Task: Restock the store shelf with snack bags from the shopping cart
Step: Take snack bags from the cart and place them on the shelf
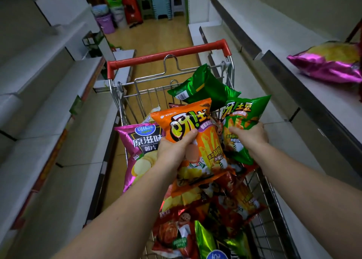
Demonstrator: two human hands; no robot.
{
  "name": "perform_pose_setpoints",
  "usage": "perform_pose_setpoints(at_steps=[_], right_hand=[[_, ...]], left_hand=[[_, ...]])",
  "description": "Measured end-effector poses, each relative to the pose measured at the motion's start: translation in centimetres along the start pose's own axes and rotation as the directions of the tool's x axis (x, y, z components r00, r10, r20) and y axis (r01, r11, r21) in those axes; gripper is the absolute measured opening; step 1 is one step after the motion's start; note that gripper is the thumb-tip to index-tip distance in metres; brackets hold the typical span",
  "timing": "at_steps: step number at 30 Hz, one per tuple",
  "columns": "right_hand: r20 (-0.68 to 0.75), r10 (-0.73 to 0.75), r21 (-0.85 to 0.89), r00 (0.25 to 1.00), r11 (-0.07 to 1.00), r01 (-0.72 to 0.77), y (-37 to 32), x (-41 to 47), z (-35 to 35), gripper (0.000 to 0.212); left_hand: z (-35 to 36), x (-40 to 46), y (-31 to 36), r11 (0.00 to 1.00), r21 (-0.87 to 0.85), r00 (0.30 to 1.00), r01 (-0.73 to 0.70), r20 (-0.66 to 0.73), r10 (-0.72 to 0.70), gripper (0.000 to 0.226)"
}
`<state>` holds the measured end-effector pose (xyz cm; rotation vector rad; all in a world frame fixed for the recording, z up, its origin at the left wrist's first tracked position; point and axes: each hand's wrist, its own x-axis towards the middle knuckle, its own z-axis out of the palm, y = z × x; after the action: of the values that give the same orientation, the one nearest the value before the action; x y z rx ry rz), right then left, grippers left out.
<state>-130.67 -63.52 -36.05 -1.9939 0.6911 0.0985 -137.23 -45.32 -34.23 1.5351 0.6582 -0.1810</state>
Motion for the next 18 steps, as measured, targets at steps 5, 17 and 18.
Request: perform_pose_setpoints(at_steps=[5, 17, 18], right_hand=[[-0.011, -0.077, -0.002, 0.997, 0.997, 0.077, -0.1, -2.4, -1.3, 0.068], [-0.098, -0.33, 0.042, 0.939, 0.941, 0.336, -5.5, -10.5, -7.6, 0.068], [-0.121, -0.349, 0.045, 0.929, 0.933, 0.356, -6.2, -11.5, -8.2, 0.07]], left_hand=[[0.2, -0.8, 1.5, 0.997, 0.008, 0.997, -0.071, -0.011, 0.071, 0.075], [-1.1, -7.5, 9.6, 0.956, 0.051, 0.957, -0.29, 0.011, 0.29, 0.086], [-1.4, -8.3, 10.6, 0.947, 0.054, 0.949, -0.315, 0.015, 0.315, 0.093]])
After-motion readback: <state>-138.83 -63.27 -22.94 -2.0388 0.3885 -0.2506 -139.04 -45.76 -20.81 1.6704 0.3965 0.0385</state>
